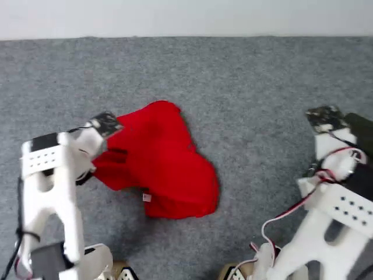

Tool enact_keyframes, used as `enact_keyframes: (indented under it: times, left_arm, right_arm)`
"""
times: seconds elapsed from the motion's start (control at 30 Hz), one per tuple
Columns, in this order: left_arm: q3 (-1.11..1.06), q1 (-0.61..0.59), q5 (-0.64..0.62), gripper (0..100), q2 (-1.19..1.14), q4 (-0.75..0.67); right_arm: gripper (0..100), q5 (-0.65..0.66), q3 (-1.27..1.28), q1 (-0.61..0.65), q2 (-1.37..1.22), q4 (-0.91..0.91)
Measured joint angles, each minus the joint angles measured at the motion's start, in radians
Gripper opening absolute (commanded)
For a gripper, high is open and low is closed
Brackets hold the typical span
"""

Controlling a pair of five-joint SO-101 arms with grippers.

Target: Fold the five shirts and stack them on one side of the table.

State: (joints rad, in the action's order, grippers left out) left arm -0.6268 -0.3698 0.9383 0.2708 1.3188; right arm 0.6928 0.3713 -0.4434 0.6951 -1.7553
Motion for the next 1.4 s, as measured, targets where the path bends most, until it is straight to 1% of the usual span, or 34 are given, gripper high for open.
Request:
enact_keyframes:
  times: [0.13, 0.27, 0.37, 0.43, 0.5, 0.63, 0.7, 0.8, 0.87, 1.0, 1.1, 1.33, 1.4]
  left_arm:
    - [-0.025, -0.081, 0.000, 1, 0.051, 0.002]
    - [-0.087, -0.107, 0.000, 1, 0.055, 0.002]
    - [-0.123, -0.110, -0.005, 1, 0.055, 0.002]
    - [-0.141, -0.112, -0.005, 1, 0.055, 0.002]
    - [-0.160, -0.112, -0.005, 1, 0.055, 0.002]
    - [-0.186, -0.112, -0.005, 1, 0.055, -0.002]
    - [-0.187, -0.112, -0.005, 1, 0.055, 0.000]
    - [-0.196, -0.112, -0.011, 1, 0.055, 0.000]
    - [-0.206, -0.112, -0.044, 1, 0.057, -0.018]
    - [-0.232, -0.114, -0.074, 1, 0.058, -0.055]
    - [-0.252, -0.114, -0.080, 1, 0.058, -0.066]
    - [-0.279, -0.114, -0.083, 1, 0.061, -0.068]
    - [-0.279, -0.114, -0.103, 1, 0.061, -0.069]
  right_arm:
    - [0.9, -0.198, 0.000, 0.219, -0.060, 0.008]
    - [0.9, -0.382, -0.017, 0.459, -0.212, 0.051]
    - [0.9, -0.491, -0.115, 0.592, -0.362, 0.086]
    - [0.9, -0.534, -0.216, 0.655, -0.473, 0.095]
    - [2.0, -0.552, -0.342, 0.713, -0.591, 0.098]
    - [13.5, -0.560, -0.612, 0.802, -0.829, 0.069]
    - [17.4, -0.562, -0.743, 0.847, -0.948, 0.031]
    - [17.6, -0.563, -0.927, 0.916, -1.108, 0.002]
    - [17.7, -0.563, -1.034, 0.954, -1.197, 0.002]
    - [17.7, -0.563, -1.204, 1.033, -1.336, 0.002]
    - [17.7, -0.563, -1.304, 1.082, -1.427, 0.002]
    - [17.7, -0.563, -1.481, 1.151, -1.600, 0.002]
    - [17.7, -0.563, -1.521, 1.165, -1.642, 0.002]
